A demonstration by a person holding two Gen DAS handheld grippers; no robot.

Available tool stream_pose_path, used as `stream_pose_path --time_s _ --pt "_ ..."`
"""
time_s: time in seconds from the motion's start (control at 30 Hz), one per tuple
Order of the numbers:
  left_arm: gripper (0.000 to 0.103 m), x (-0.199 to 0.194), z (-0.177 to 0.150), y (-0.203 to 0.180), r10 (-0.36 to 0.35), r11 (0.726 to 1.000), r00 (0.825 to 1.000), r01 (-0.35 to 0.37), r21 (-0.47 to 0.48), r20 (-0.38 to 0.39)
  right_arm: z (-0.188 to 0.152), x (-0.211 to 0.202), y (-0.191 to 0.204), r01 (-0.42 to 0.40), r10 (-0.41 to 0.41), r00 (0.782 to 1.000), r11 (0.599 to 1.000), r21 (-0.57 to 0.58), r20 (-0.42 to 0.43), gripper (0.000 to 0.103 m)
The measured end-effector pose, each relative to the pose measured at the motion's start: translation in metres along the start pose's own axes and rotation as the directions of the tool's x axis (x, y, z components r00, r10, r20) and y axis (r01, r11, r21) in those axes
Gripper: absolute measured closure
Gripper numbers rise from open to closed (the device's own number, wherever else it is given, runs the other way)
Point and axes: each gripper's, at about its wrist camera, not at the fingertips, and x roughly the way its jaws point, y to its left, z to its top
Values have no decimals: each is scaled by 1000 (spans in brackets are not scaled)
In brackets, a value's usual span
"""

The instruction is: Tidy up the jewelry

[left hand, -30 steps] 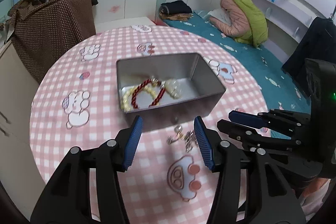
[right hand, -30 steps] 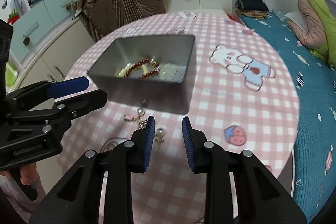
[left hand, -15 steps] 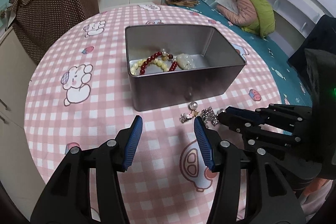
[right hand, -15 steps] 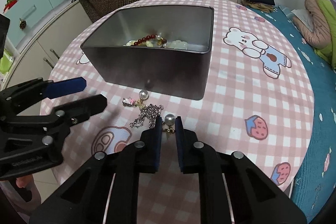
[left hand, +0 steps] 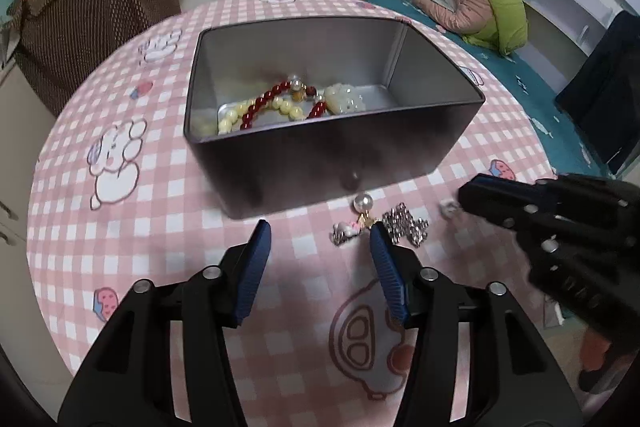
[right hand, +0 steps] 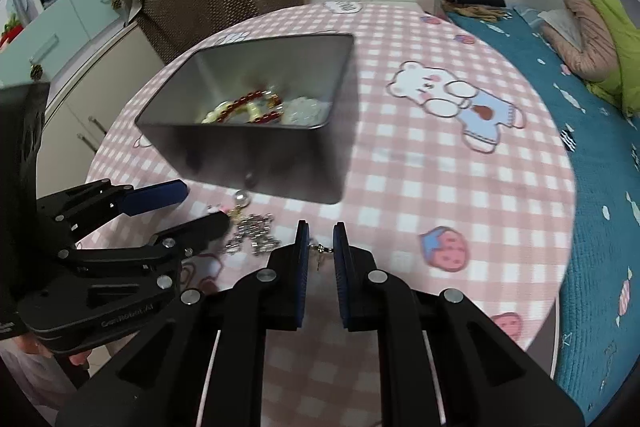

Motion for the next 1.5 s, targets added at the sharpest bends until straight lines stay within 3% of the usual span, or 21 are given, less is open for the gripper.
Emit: stream_pose_path --time_s 0.07,0.1,0.13,0.67,0.87,1.07,1.5 --pt "82 2 -1 -5 31 999 999 -31 39 23 0 0 -4 5 -5 1000 1000 14 -1 92" --pt "90 3 -1 -6 27 998 999 -29 52 32 0 1 -7 8 -8 1000 1000 22 -3 92" --pt "92 2 -1 -7 10 998 999 -12 63 35 -1 2 -8 9 -9 1000 1000 27 -4 92" --pt "92 -17 0 2 -29 999 997 26 36 71 3 -12 -8 -7 6 999 999 35 36 92" --pt "92 -32 7 4 -82 996 991 80 29 107 10 -27 -12 -6 2 997 999 41 78 92" --pt "92 -48 17 3 -91 996 984 87 35 155 24 -44 -10 -4 -1 990 1000 30 144 92" --pt "92 -64 46 9 -89 996 966 89 12 243 59 -43 14 -84 89 979 996 -37 185 92"
